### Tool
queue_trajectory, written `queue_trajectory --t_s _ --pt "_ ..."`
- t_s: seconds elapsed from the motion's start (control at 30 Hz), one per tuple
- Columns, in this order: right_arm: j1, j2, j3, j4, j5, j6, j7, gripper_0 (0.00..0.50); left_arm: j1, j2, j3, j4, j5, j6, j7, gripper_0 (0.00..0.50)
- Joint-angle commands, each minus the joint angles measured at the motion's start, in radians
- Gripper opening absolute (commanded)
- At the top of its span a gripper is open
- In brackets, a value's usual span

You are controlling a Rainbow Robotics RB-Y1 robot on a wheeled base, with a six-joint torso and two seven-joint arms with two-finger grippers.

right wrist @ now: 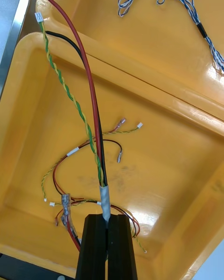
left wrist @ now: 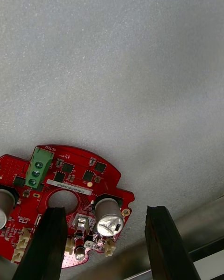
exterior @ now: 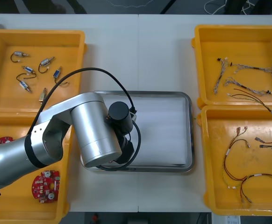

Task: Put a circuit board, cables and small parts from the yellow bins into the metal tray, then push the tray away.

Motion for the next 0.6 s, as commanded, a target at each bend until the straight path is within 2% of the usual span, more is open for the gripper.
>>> queue_trajectory --t_s 0.03,0.3,0.47,0.6 --pt "-0.026 -0.037 0.011 -0.021 -0.024 0.003 0.025 0.000 -0.035 -0.009 0.051 -0.068 0.006 0.041 0.106 0.490" --pt "-0.118 -0.041 0.058 -0.044 -0.102 0.003 0.025 0.000 -0.035 -0.006 0.192 -0.167 0.020 0.180 0.117 0.489" --pt "-0.232 -0.040 0.178 -0.053 -0.103 0.003 0.025 0.000 -0.035 0.008 0.307 -0.194 0.060 0.268 0.112 0.500" --pt "-0.353 -0.038 0.324 -0.072 -0.079 0.003 0.019 0.000 -0.035 0.045 0.411 -0.223 0.112 0.273 0.106 0.500"
